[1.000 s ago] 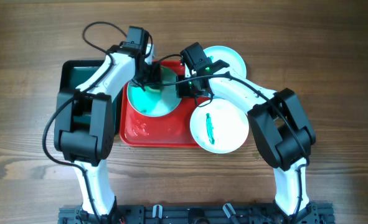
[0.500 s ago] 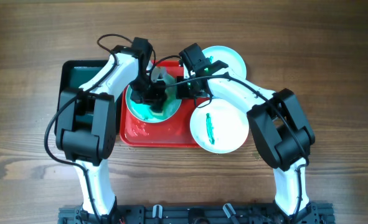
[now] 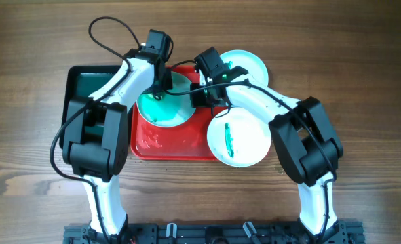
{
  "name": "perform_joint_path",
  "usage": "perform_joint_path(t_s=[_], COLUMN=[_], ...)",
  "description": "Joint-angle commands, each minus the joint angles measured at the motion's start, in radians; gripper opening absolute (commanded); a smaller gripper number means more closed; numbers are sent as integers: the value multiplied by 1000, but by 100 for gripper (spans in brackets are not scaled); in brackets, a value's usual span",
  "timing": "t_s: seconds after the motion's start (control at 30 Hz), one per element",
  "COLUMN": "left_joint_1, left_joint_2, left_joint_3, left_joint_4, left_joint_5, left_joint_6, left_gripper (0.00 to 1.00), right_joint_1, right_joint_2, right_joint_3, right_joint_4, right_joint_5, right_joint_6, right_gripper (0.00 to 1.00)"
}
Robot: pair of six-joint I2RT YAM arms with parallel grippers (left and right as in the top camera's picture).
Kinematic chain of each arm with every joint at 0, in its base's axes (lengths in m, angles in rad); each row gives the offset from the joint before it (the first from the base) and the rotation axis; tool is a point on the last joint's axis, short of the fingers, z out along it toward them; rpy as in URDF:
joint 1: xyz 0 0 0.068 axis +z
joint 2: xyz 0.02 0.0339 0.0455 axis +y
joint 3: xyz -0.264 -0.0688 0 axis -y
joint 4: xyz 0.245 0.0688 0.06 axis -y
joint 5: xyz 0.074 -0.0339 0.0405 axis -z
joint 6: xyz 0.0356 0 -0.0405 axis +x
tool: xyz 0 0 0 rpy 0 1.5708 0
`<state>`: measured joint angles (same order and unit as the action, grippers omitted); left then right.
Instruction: Clean dirty plates on tray and stack at the side
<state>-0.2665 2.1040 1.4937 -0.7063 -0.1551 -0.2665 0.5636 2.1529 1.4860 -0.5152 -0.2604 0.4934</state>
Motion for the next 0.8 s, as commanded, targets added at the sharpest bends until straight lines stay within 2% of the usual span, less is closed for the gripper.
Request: perform_joint_path(t_s=[0.0, 0.1, 0.17, 0.3, 0.37, 0.47, 0.57, 0.6, 0.63, 0.77], left_joint_1=[-24, -26, -23, 0, 27, 97, 161, 183, 200, 269], left_joint_2=[30, 30, 30, 29, 26, 10, -17, -30, -43, -103], left_joint_3=[-5, -5, -5, -5, 4, 81, 215, 260, 293, 359], left_joint_4=[11, -49, -113, -206, -226, -288, -377, -398, -411, -428], left_joint_5=[314, 503, 569, 556, 523, 476, 441, 395, 352, 269], left_joint_6=[164, 285, 341, 363, 331, 220, 172, 126, 89, 19], left_gripper=[4, 4, 4, 4, 4, 4, 4, 4, 4, 4], right_joint_1=[5, 5, 5, 5, 5, 1, -4, -5, -6, -13], right_joint_2=[16, 16, 16, 16, 16, 16, 16, 16, 16, 4], right_joint_3=[6, 6, 6, 6, 6, 6, 6, 6, 6, 8], right_joint_4=[-11, -11, -13, -15, -18, -28, -40, -44, -47, -51], right_joint_5=[-3, -4, -3, -12, -34, -33, -34, -38, -48, -78], right_joint_6=[-23, -23, -24, -27, -26, -22, -19, -20, -20, -22], right_gripper=[4, 4, 4, 4, 4, 5, 12, 10, 4, 4])
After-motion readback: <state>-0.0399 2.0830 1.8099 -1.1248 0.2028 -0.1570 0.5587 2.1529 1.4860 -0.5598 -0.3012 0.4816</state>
